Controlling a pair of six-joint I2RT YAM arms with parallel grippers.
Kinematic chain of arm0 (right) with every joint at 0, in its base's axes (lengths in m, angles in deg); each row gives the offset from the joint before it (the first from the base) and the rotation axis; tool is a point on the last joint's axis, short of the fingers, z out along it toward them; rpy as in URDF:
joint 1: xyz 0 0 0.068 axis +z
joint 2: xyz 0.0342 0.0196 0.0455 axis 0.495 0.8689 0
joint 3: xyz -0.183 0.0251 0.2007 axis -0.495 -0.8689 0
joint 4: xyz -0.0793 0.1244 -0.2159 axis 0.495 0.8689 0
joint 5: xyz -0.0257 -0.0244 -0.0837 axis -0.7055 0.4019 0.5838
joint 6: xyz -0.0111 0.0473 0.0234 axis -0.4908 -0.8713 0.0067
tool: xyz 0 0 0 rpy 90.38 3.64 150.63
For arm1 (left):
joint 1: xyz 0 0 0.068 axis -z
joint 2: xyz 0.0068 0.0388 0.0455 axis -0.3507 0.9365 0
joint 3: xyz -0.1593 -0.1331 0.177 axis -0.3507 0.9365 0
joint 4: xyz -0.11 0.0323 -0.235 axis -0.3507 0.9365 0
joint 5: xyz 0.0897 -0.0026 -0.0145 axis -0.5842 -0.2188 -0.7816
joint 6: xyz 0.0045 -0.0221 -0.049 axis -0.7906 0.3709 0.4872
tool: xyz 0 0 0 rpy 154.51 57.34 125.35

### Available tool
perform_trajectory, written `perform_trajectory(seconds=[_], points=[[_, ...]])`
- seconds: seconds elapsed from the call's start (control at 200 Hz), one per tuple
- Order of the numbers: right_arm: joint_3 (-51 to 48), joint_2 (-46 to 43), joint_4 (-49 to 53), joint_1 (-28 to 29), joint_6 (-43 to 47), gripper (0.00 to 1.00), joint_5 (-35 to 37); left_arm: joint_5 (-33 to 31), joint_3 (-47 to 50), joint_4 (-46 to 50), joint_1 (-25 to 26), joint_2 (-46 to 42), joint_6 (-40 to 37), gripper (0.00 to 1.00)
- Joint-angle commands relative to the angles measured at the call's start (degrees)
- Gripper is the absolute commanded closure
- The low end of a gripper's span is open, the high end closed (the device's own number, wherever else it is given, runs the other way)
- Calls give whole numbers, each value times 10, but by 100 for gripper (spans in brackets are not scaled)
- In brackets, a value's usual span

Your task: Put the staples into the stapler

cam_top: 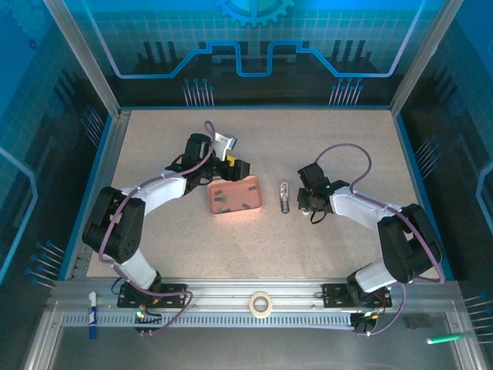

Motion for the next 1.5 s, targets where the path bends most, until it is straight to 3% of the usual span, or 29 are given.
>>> perform_trajectory(seconds=[0.0,0.855,1.031,1.491], points=[[9,-6,0,3,-9,83,1,12,0,5,2,0,-10,19],[7,34,-3,3,-7,83,-2,12,0,4,2,1,-10,19],[7,31,-3,4,-9,78,-3,11,0,4,2,1,-11,19],[13,-73,24,2,-3,68,-5,16,-12,8,5,5,-7,19]])
